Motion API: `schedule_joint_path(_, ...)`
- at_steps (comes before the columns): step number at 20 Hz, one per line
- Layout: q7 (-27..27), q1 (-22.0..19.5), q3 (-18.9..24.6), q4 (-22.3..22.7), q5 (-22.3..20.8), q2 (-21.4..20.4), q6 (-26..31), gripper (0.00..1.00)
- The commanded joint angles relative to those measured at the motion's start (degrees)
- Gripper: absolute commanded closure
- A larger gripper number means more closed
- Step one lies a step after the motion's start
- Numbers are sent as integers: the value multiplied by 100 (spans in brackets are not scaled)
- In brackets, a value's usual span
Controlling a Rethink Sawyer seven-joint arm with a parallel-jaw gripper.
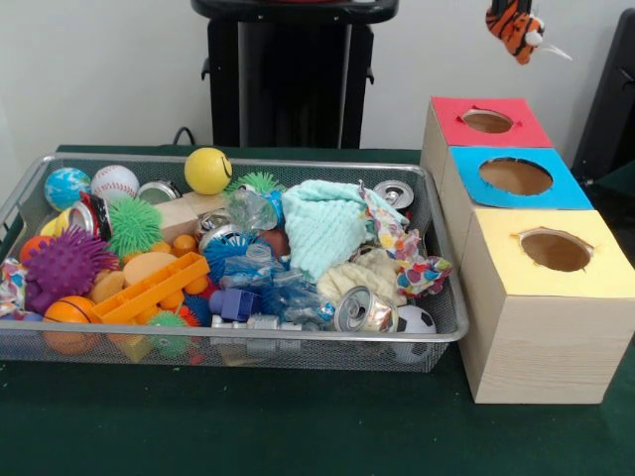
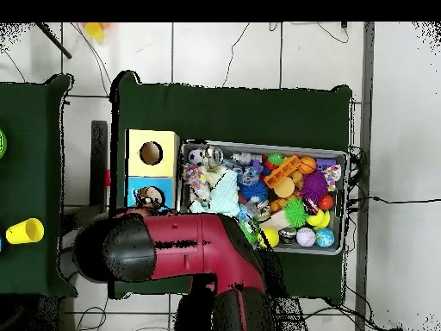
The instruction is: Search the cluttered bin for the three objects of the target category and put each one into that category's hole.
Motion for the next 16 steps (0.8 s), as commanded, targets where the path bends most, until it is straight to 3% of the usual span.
schedule_joint_path(1, 747, -177, -176, 1042, 210, 160, -350, 100)
schedule_joint_path(9, 801, -177, -193, 1403, 227, 350, -976, 100)
schedule_joint_path(16, 1184, 95, -282, 1568, 246, 600, -1560, 100)
